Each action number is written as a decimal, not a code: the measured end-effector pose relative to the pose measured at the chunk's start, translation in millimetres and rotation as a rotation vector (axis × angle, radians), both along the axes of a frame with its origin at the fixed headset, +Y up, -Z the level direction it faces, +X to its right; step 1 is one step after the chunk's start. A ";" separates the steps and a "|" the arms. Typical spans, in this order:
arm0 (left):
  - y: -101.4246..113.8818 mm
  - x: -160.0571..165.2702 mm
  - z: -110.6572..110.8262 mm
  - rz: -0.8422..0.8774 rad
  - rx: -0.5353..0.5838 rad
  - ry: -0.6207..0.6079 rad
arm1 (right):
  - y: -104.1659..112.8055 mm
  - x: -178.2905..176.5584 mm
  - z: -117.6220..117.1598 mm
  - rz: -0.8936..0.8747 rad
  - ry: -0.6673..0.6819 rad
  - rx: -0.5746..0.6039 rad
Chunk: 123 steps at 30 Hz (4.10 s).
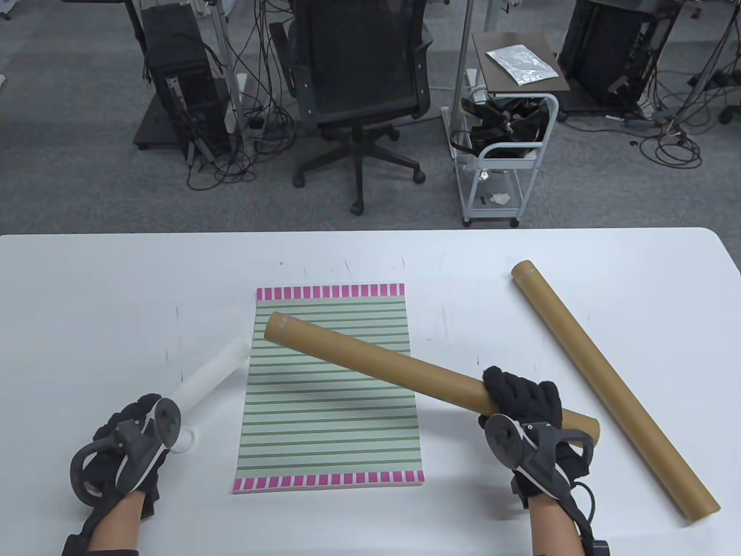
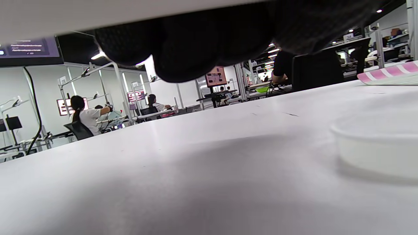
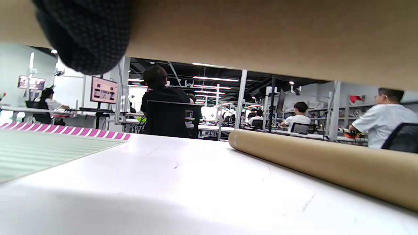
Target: Roll up mouse pads and store in mailing tubes
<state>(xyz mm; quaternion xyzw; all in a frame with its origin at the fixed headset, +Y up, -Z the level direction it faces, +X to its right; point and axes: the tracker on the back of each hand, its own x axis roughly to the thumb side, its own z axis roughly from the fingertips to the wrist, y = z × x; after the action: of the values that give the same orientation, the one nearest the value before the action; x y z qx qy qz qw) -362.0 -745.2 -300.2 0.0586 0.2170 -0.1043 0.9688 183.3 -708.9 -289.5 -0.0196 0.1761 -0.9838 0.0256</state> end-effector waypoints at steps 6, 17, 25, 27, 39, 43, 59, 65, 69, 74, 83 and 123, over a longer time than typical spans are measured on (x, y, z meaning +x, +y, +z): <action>2.7 11.1 0.6 -0.013 -0.001 -0.081 | -2.1 -14.0 1.3 0.083 0.032 0.004; 7.0 21.8 6.3 -0.022 0.010 -0.230 | -9.5 16.9 -5.6 0.115 -0.098 -0.044; 9.7 37.7 9.5 -0.184 0.058 -0.240 | -10.1 10.4 -6.1 0.172 -0.092 -0.044; 6.5 31.6 8.6 -0.100 0.009 -0.276 | -10.0 13.4 -6.1 0.161 -0.102 -0.042; 6.2 88.0 20.8 -0.164 0.051 -0.599 | -17.5 -18.2 -4.2 0.077 0.147 -0.133; 0.2 80.4 17.2 -0.174 0.017 -0.548 | -10.6 -47.4 4.4 0.228 0.214 -0.060; 11.3 32.5 12.3 0.214 0.060 -0.451 | -3.5 -53.0 14.4 0.075 0.248 -0.062; 9.0 -13.4 9.9 0.427 0.140 -0.200 | 7.4 -69.1 28.0 0.040 0.229 -0.042; 17.9 -24.7 12.2 0.493 0.180 -0.208 | 11.0 -74.3 30.6 0.028 0.234 -0.028; 14.9 -26.1 9.8 0.820 0.239 -0.219 | 11.2 -66.0 28.6 0.067 0.221 0.017; -3.0 50.3 6.5 1.320 -0.001 -0.593 | 4.4 -65.4 27.6 0.122 0.214 0.025; -11.4 1.0 -9.5 1.483 -0.071 -0.616 | -5.7 -47.2 12.1 0.008 0.245 -0.087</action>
<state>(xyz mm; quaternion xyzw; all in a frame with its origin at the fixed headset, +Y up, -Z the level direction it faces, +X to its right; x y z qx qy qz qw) -361.1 -756.6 -309.6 -0.1054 -0.0811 0.5806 0.8033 136.1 -714.6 -277.4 -0.1413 0.1351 -0.9807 0.0067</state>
